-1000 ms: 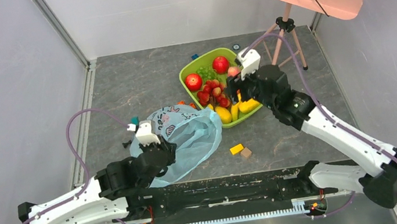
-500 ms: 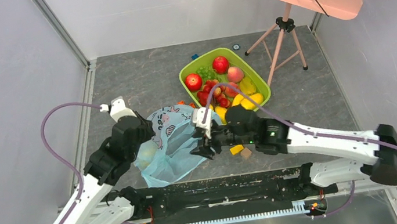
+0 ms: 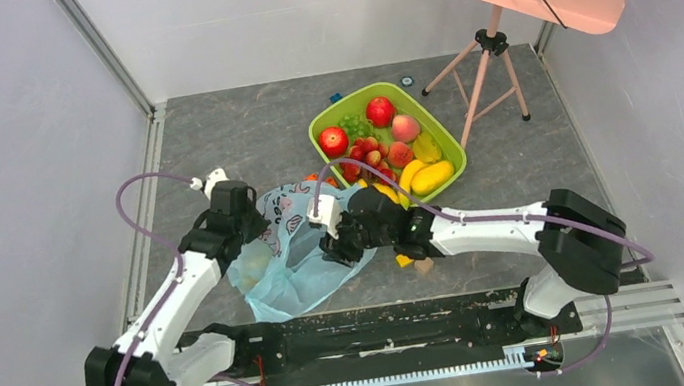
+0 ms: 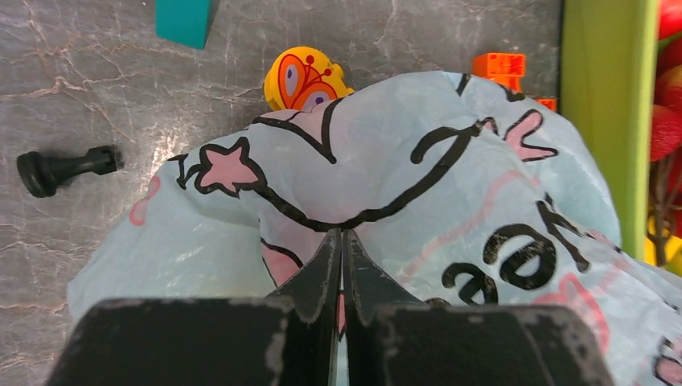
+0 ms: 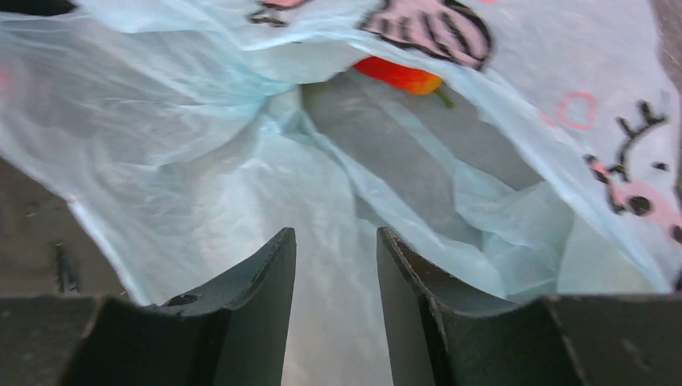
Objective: Take the fake fruits out of the plastic bag
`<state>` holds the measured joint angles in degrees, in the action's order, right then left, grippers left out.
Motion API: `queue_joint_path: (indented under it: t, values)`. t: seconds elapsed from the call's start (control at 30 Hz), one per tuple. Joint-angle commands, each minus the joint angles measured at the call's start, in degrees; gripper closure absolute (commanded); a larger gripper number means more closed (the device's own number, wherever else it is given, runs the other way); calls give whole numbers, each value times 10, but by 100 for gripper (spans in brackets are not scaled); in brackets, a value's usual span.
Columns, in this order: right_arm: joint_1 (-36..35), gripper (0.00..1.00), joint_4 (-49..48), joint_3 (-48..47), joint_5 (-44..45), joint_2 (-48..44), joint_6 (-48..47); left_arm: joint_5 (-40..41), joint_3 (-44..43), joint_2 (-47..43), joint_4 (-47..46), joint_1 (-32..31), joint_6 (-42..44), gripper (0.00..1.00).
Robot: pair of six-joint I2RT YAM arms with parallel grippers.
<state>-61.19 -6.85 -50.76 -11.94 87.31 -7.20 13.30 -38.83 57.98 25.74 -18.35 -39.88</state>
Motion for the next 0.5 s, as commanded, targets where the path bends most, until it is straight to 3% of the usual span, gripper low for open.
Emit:
queue_joint_path:
  t: [0.0, 0.27, 0.47]
  values:
    - [40, 55, -73, -22, -35, 29, -8, 31, 4, 42, -65, 3, -10, 93]
    - [58, 52, -82, -43, -72, 83, -32, 149, 14, 110, -94, 13, -57, 95]
    - [58, 46, -79, -46, -80, 91, -59, 160, 6, 183, -119, 19, -63, 95]
